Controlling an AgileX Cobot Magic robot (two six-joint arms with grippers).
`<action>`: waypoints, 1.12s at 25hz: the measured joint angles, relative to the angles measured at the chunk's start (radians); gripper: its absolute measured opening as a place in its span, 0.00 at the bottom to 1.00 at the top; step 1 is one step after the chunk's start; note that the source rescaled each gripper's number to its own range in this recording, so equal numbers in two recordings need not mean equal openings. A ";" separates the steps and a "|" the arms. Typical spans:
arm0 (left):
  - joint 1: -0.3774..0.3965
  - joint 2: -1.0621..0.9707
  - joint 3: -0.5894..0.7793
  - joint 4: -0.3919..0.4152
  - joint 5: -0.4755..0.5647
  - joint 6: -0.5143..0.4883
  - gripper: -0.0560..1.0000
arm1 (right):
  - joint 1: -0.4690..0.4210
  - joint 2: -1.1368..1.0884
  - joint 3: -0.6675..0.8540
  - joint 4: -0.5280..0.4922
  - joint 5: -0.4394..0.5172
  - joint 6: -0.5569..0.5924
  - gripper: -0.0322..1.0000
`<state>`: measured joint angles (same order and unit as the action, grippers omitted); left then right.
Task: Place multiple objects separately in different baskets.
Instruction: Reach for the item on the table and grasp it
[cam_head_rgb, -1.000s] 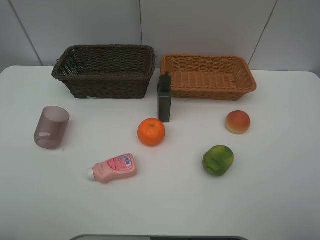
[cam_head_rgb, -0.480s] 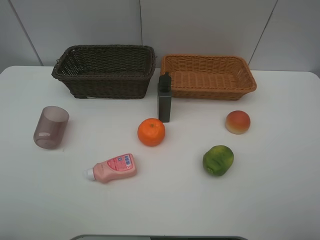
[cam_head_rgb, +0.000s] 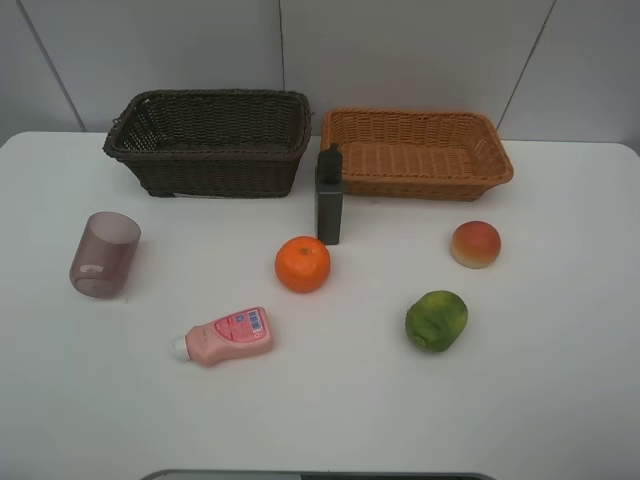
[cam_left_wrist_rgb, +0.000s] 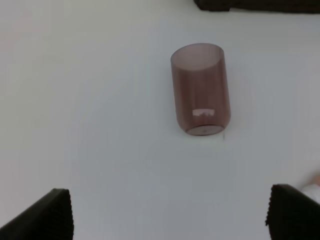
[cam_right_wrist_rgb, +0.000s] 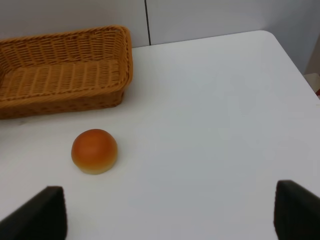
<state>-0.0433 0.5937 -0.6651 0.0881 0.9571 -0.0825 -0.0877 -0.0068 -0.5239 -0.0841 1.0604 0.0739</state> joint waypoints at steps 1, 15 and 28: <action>0.000 0.057 -0.006 0.000 -0.011 -0.003 0.96 | 0.000 0.000 0.000 0.000 0.000 0.000 0.86; 0.000 0.745 -0.146 -0.003 -0.182 -0.106 0.96 | 0.000 0.000 0.000 0.000 0.000 0.000 0.86; 0.000 0.983 -0.147 -0.067 -0.404 -0.118 0.97 | 0.000 0.000 0.000 0.000 0.000 0.000 0.86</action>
<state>-0.0433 1.5771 -0.8121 0.0206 0.5528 -0.2003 -0.0877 -0.0068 -0.5239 -0.0841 1.0604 0.0739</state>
